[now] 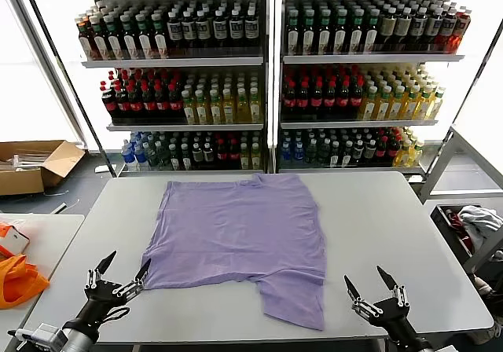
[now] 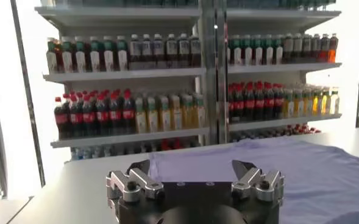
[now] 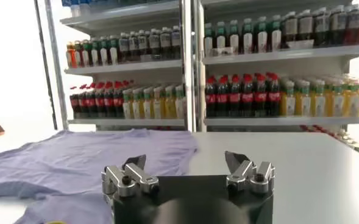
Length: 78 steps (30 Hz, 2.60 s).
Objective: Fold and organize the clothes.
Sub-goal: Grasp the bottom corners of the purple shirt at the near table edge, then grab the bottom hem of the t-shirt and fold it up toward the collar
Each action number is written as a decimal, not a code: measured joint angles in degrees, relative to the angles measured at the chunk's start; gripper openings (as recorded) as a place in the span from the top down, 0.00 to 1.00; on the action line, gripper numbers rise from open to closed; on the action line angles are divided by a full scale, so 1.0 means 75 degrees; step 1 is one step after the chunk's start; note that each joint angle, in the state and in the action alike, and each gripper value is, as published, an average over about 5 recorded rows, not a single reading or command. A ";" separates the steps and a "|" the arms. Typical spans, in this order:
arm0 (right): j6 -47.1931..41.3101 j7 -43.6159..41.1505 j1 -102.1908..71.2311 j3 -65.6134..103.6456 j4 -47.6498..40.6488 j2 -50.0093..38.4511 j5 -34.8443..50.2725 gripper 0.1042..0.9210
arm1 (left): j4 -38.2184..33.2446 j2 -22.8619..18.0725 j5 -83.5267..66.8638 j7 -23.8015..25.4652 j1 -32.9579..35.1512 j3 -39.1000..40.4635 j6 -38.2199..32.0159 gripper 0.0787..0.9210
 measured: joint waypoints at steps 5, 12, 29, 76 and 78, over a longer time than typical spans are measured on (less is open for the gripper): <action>-0.0472 0.0314 0.0039 -0.0440 0.0052 -0.0106 -0.0098 0.12 | 0.0131 0.0281 -0.0251 -0.0174 -0.0177 0.0205 0.0516 0.12; -0.0954 0.0644 -0.0040 -0.1093 0.0085 -0.0187 -0.0271 0.12 | 0.0380 0.0540 -0.0596 -0.0397 -0.0443 0.0555 0.1045 0.12; -0.1309 0.0930 0.0091 -0.1975 -0.0136 -0.0242 -0.0454 0.34 | 0.1010 0.0914 -0.0978 -0.0589 -0.0685 0.0953 0.1420 0.24; 0.0808 -0.0637 -0.2099 -0.0094 0.0931 -0.0754 0.0455 0.99 | -0.0883 0.0272 -0.0584 -0.1018 0.1255 0.0398 0.1872 0.87; 0.0834 -0.0603 -0.2022 -0.0043 0.0960 -0.0718 0.0559 0.99 | -0.1014 0.0267 -0.0577 -0.1032 0.1248 0.0327 0.1937 0.90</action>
